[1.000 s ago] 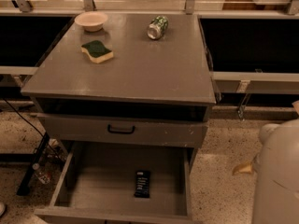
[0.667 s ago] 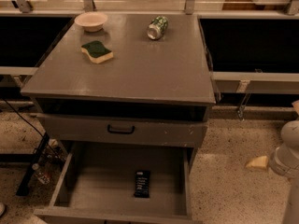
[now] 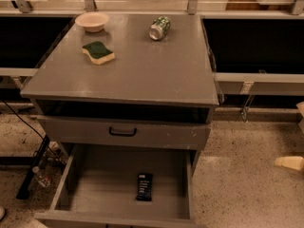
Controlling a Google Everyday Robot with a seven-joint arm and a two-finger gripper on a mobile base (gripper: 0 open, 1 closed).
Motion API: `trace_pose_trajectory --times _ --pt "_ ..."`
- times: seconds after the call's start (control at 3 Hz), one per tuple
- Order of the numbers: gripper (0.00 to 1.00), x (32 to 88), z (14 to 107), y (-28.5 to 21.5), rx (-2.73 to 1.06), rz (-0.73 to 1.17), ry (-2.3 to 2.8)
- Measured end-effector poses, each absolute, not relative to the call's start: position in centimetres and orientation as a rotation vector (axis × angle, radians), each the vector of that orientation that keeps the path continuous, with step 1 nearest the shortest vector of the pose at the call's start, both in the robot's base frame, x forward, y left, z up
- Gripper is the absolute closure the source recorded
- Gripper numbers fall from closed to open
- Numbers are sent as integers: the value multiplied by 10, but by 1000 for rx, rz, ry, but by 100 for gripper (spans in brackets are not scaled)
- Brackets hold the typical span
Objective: Pick rxbar blueberry from middle drawer and place on counter
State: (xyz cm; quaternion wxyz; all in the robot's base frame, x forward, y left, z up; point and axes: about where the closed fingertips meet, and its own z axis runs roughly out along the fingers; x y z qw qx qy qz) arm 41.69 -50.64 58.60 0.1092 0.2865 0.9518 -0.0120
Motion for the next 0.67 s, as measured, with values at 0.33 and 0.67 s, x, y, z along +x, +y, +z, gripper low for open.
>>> trace_pose_trajectory --times 0.33,0.67 --pt "0 387 615 -516 781 4 2700" --pt "0 364 623 -504 692 100 2622"
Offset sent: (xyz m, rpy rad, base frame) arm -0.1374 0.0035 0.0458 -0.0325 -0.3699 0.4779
